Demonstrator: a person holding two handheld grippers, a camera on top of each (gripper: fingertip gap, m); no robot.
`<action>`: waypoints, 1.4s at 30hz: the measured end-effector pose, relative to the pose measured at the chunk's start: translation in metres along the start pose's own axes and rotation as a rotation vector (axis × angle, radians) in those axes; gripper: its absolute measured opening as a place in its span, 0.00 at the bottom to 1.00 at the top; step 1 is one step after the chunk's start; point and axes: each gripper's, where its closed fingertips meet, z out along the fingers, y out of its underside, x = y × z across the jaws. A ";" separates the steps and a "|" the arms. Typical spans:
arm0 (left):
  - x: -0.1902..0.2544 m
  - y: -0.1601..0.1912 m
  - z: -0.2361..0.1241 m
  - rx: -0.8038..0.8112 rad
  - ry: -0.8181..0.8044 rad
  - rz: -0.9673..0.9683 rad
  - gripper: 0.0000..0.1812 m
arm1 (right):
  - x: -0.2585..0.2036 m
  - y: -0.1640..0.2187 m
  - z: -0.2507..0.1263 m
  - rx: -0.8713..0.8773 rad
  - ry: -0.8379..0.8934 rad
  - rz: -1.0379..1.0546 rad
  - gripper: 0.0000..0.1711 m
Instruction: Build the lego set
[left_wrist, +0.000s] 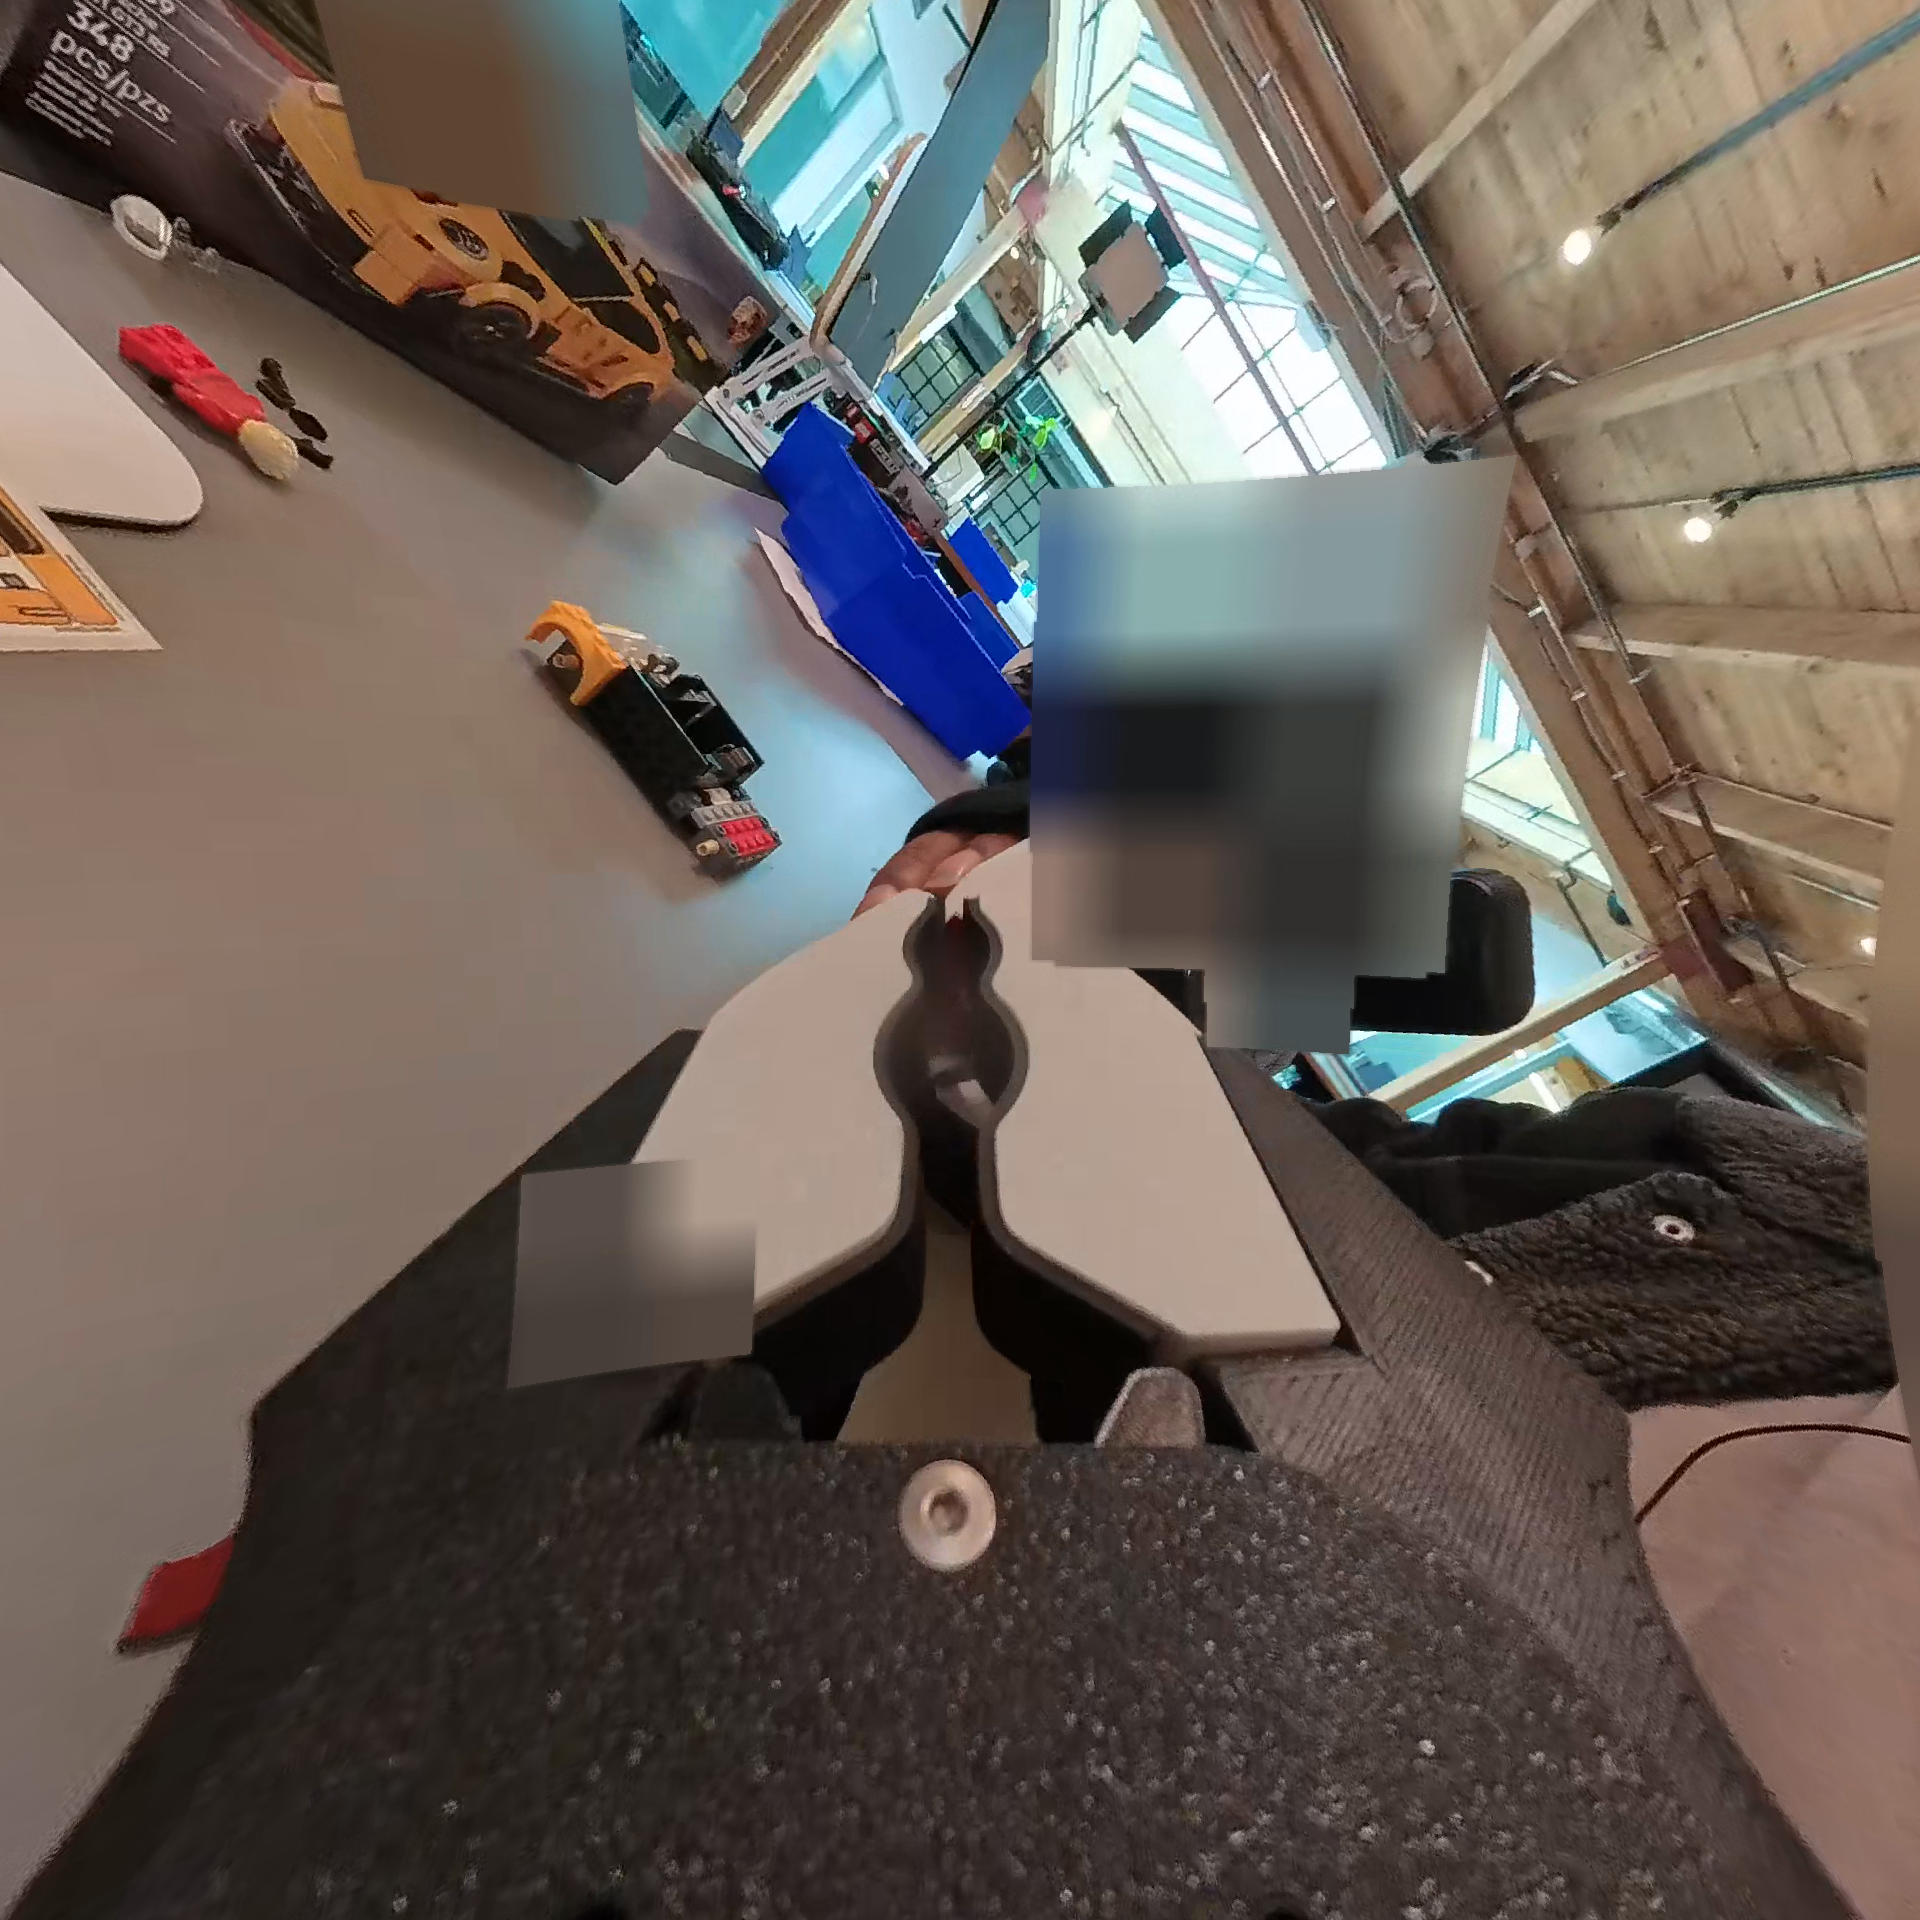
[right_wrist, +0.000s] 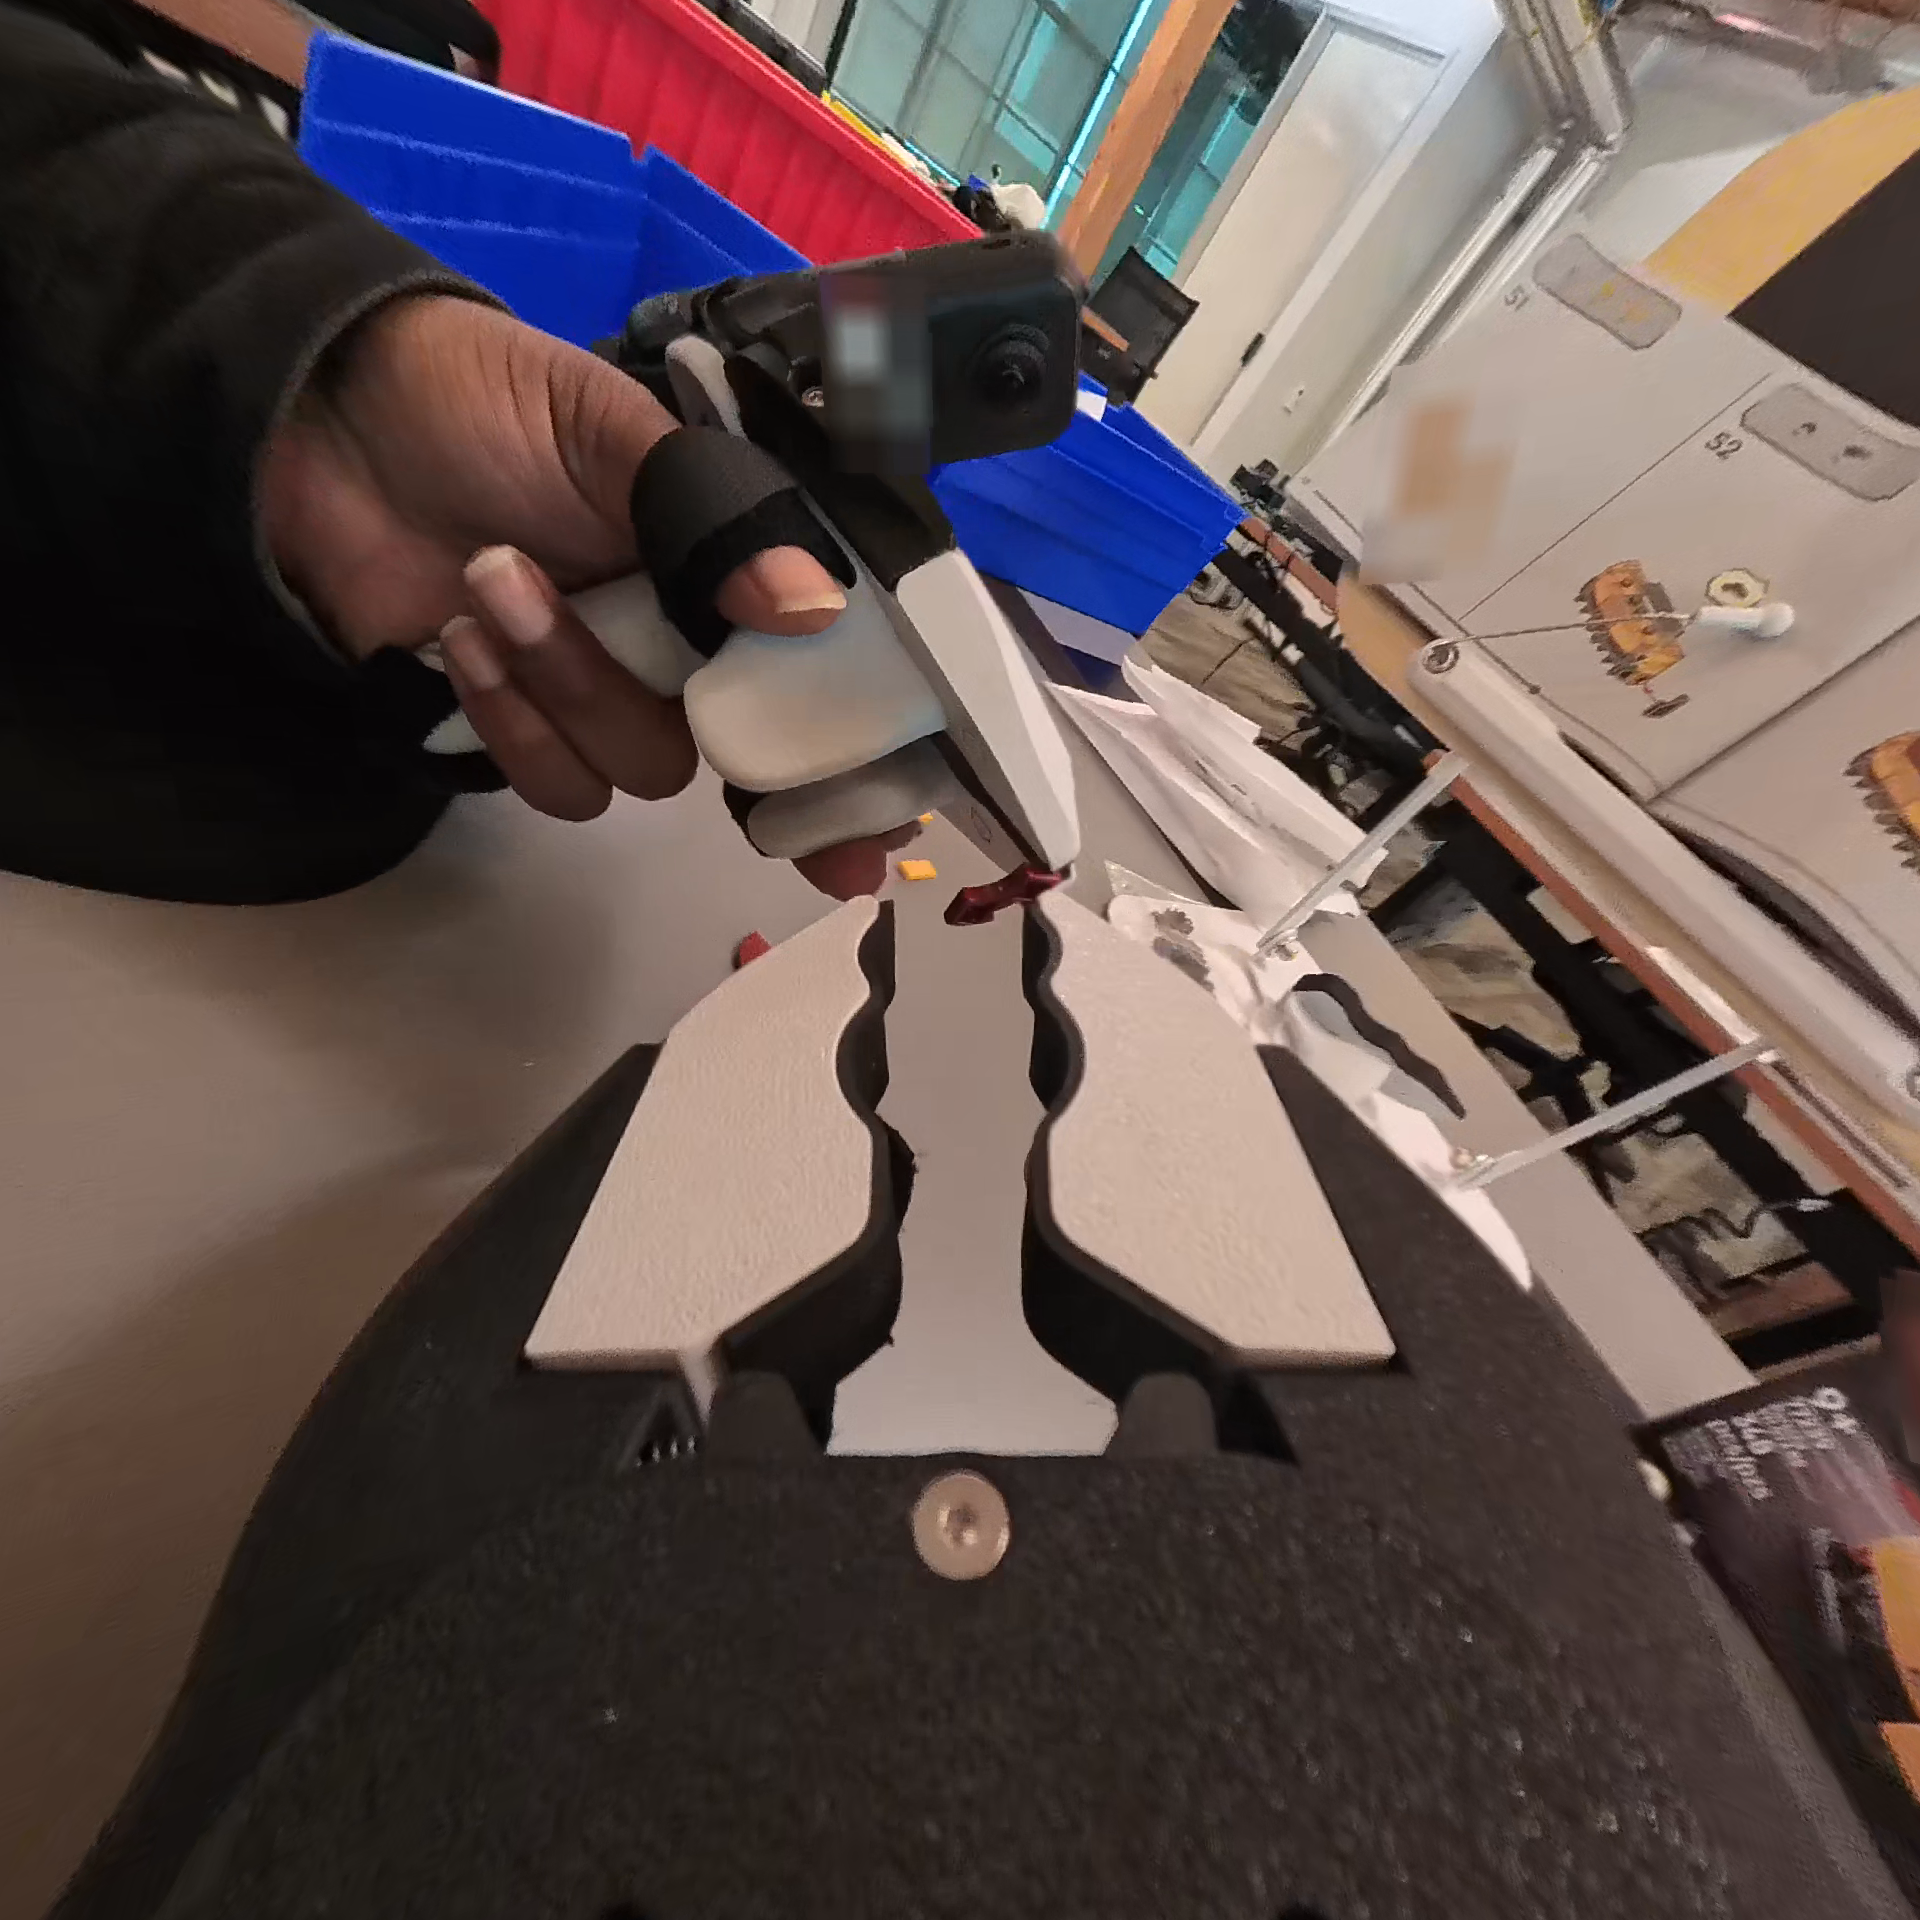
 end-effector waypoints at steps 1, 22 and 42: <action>0.000 0.000 0.000 0.003 0.002 -0.008 0.01 | 0.000 0.000 0.000 0.001 -0.004 0.017 0.13; -0.003 -0.004 -0.005 0.026 -0.022 0.132 0.00 | 0.015 0.001 -0.009 0.002 -0.018 0.151 0.02; 0.005 0.033 -0.010 -0.378 -0.319 1.631 0.12 | -0.013 -0.002 -0.019 0.001 -0.599 1.045 0.01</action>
